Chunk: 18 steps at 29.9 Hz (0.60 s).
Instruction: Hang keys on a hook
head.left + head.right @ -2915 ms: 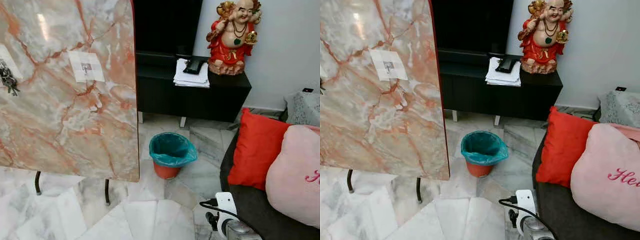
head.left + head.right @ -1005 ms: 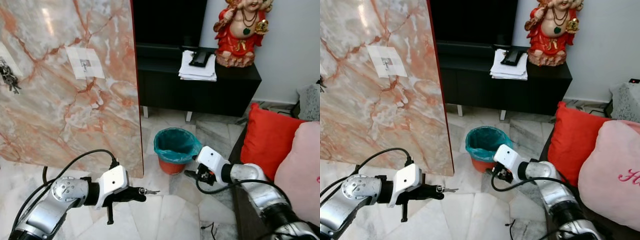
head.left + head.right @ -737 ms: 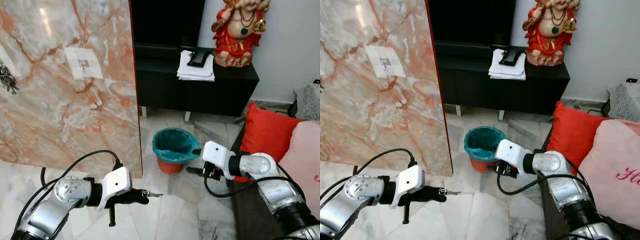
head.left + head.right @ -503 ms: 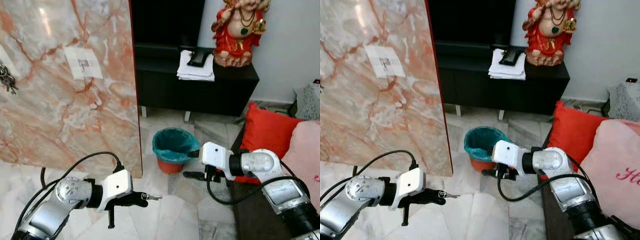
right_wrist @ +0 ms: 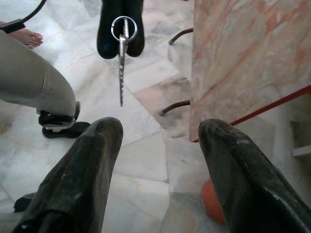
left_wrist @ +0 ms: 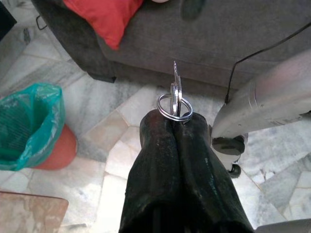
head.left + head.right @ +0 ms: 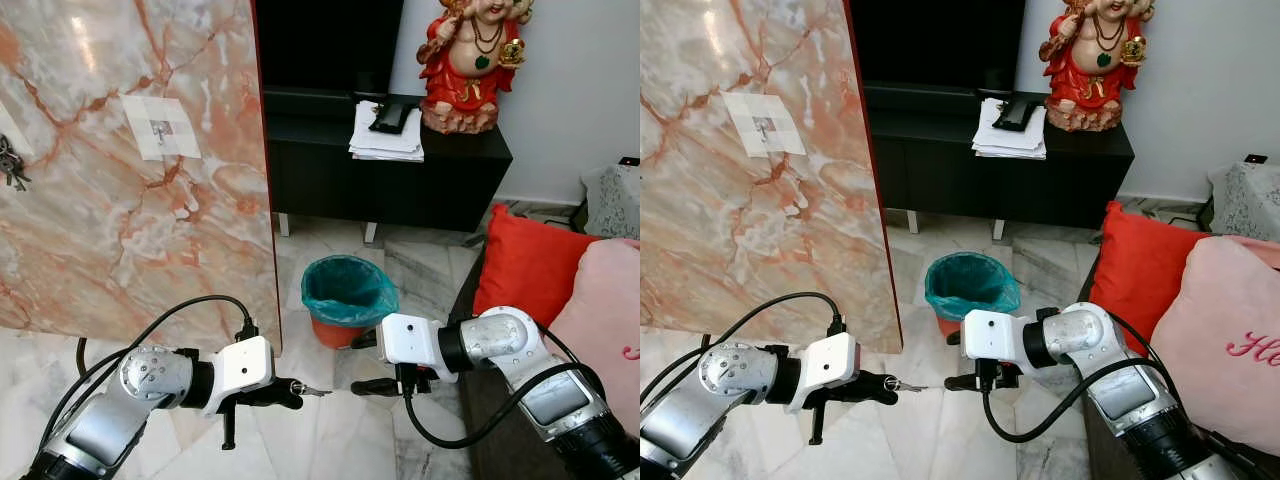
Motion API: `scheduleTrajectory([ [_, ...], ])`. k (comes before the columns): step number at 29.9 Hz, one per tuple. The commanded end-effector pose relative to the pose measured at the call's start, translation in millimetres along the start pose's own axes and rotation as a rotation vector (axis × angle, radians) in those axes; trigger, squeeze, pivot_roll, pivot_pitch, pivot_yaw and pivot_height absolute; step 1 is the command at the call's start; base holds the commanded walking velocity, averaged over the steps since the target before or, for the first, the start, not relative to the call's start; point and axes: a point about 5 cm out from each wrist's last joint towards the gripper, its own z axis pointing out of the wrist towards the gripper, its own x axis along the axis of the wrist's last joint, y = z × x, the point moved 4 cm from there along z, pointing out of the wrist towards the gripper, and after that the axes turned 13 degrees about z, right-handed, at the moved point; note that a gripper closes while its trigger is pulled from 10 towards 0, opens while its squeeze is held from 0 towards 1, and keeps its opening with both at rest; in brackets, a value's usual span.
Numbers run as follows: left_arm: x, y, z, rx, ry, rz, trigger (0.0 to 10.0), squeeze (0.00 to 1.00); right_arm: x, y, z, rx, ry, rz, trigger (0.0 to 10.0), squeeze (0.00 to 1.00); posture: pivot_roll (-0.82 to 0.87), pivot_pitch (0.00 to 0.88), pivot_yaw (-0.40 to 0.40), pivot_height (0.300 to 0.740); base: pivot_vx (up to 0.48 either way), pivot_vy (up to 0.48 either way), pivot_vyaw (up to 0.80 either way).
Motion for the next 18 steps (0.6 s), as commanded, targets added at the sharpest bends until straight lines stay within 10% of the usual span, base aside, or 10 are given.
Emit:
scheduleTrajectory([
  [1, 10, -3.0, 2.8, -0.008, 0.015, 0.054, 10.0, 0.0, 3, -4.4, 0.7, 0.025, -0.013, -0.023, 10.0, 0.0, -0.01, 0.041, -0.048, 0.74, 0.0, 0.0, 0.0],
  [18, 32, -18.3, 24.3, 0.02, 0.082, 0.126, 10.0, 0.0, 9, -5.2, -4.3, 0.042, -0.001, -0.017, 10.0, 0.0, -0.01, 0.045, -0.058, 0.74, 0.0, 0.0, 0.0],
])
